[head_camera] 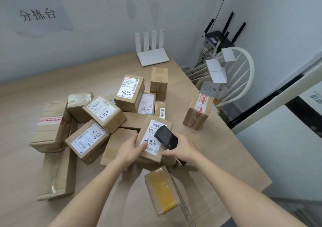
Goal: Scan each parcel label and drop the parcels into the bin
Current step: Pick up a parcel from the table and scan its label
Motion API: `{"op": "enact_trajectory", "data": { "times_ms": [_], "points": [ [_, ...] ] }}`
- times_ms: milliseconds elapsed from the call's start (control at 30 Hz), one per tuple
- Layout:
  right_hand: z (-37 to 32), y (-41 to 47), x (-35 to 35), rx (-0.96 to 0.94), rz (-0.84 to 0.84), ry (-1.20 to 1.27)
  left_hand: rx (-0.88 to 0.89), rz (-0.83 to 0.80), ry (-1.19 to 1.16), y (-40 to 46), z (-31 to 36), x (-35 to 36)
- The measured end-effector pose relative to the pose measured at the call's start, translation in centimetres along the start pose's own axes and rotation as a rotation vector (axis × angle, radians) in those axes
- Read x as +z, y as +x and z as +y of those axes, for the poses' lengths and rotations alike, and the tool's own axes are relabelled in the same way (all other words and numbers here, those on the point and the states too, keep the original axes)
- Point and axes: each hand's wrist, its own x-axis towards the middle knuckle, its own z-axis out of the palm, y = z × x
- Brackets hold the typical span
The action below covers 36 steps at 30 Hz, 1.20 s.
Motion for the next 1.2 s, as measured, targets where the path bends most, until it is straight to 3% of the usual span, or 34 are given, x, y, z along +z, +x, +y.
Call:
{"op": "enact_trajectory", "data": {
  "times_ms": [367, 633, 800, 967, 1200],
  "points": [
    [-2.8, 0.9, -2.0, -0.087, 0.004, 0.011, -0.128, 0.049, -0.435, 0.1, 0.6, -1.1],
    [-9.9, -0.5, -5.7, -0.234, 0.010, 0.008, 0.103, 0.112, -0.621, -4.3, 3.8, -6.3],
    [-16.2, -2.5, -6.6, -0.355, 0.048, -0.045, 0.146, 0.246, -0.711, -8.7, 4.7, -11.1],
    [-25.1, -7.9, -6.3, -0.503, 0.115, -0.201, 0.195, 0.432, -0.621, -15.1, 4.2, -17.1],
    [-37.3, -18.1, -2.8, -0.708, 0.217, -0.369, 0.217, 0.700, -0.584, -26.4, -0.6, -25.4]
  ]
}}
